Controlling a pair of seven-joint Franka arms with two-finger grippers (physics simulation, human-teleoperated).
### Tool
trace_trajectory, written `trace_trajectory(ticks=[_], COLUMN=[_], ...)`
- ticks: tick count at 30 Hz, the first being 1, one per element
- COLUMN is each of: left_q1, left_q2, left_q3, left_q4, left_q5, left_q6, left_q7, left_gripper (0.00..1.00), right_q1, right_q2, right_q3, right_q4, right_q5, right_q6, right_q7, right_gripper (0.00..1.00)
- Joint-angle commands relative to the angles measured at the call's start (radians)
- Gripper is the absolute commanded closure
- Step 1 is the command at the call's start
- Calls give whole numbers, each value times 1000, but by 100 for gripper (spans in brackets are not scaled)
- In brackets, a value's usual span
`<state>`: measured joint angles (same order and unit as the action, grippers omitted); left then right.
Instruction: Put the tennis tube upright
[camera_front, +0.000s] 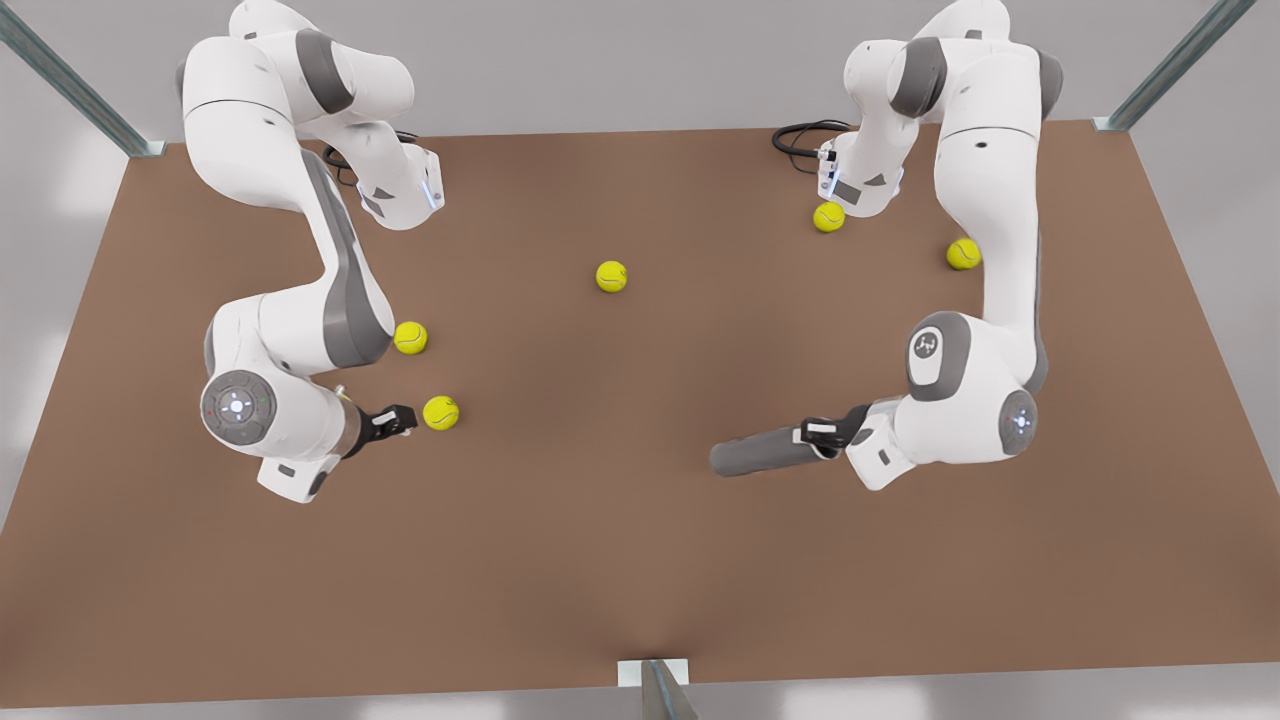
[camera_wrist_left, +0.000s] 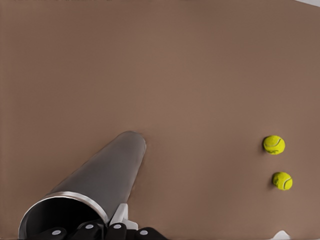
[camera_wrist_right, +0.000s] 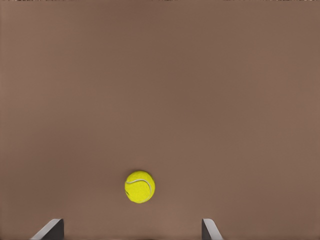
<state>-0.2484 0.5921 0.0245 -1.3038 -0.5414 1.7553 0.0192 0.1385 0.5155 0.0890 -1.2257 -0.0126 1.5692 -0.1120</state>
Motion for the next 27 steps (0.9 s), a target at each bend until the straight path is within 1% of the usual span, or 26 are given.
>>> trace_trajectory(ticks=[1,10,14,16,20,22,25,27], left_q1=[0,1,3,3,3,5,21,21], left_q2=[0,-34,-41,-55,-63,-64,-64,-64], left_q3=[0,0,2,2,2,3,3,2], left_q4=[0,3,3,1,1,1,1,1], left_q5=[11,133,207,282,337,385,419,456], left_q6=[0,-5,-16,-30,-33,-33,-31,-30], left_q7=[2,-2,-15,-48,-79,-87,-122,-173], left_gripper=[79,79,79,79,79,79,79,79], right_q1=[1,3,3,1,0,-50,-53,-56], right_q2=[0,1,1,1,5,-8,-54,-68], right_q3=[0,0,0,0,0,-5,-11,-12], right_q4=[0,0,0,0,0,9,14,14], right_q5=[0,-1,-1,2,2,-17,-17,-49], right_q6=[0,0,0,0,-1,-54,-164,-187], right_q7=[0,0,0,0,-8,-12,-9,-11], right_gripper=[0,0,0,0,0,0,0,0])
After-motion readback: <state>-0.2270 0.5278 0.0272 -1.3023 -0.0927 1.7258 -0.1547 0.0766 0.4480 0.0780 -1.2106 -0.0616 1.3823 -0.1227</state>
